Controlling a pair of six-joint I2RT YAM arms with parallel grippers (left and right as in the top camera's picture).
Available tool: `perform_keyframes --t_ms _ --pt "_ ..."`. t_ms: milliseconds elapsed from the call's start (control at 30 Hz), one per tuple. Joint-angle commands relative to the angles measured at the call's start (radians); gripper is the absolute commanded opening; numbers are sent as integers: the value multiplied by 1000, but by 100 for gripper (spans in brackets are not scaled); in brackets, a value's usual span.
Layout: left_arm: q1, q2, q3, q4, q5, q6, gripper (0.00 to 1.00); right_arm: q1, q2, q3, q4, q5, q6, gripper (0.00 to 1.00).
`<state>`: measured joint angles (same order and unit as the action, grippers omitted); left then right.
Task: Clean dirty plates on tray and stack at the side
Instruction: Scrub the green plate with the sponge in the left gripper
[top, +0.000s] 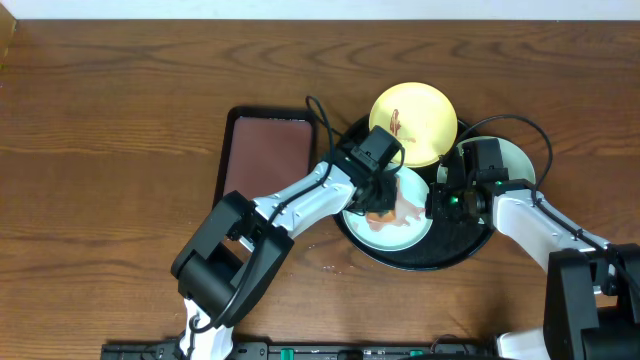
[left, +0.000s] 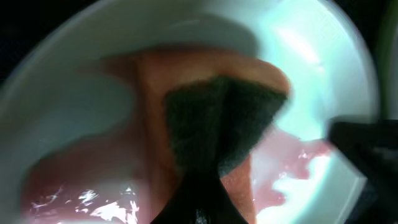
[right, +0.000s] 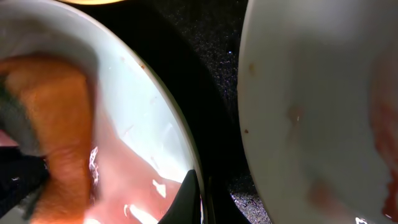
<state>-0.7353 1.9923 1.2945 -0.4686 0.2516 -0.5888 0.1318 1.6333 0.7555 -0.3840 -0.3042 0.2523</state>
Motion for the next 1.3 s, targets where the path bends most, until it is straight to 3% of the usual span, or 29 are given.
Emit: perform_keyframes --t_ms 0,133,233,367,500,633,833,1000,1133,1267 --pt "8 39 6 -114 -312 53 7 14 42 -17 -5 8 17 1" --pt "8 39 31 -216 -490 99 7 14 42 -17 -5 8 17 1" --pt "8 39 41 -248 -505 101 8 14 42 -17 -5 8 18 1" --pt "8 39 43 -230 -335 74 7 14 42 -17 -5 8 24 1" --pt "5 42 43 -142 -51 -23 8 14 42 -17 -5 8 25 1" --pt "-7 46 43 -46 140 -112 7 14 42 -17 -5 8 25 1" --pt "-33 47 43 11 205 -136 8 14 42 -17 -5 8 25 1" --pt "-37 47 43 -32 350 -134 7 14 42 -17 -5 8 25 1" --pt "-30 47 43 -139 281 -54 7 14 42 -17 -5 8 25 1" --pt "0 46 43 -256 -129 -25 7 14 42 -17 -5 8 25 1"
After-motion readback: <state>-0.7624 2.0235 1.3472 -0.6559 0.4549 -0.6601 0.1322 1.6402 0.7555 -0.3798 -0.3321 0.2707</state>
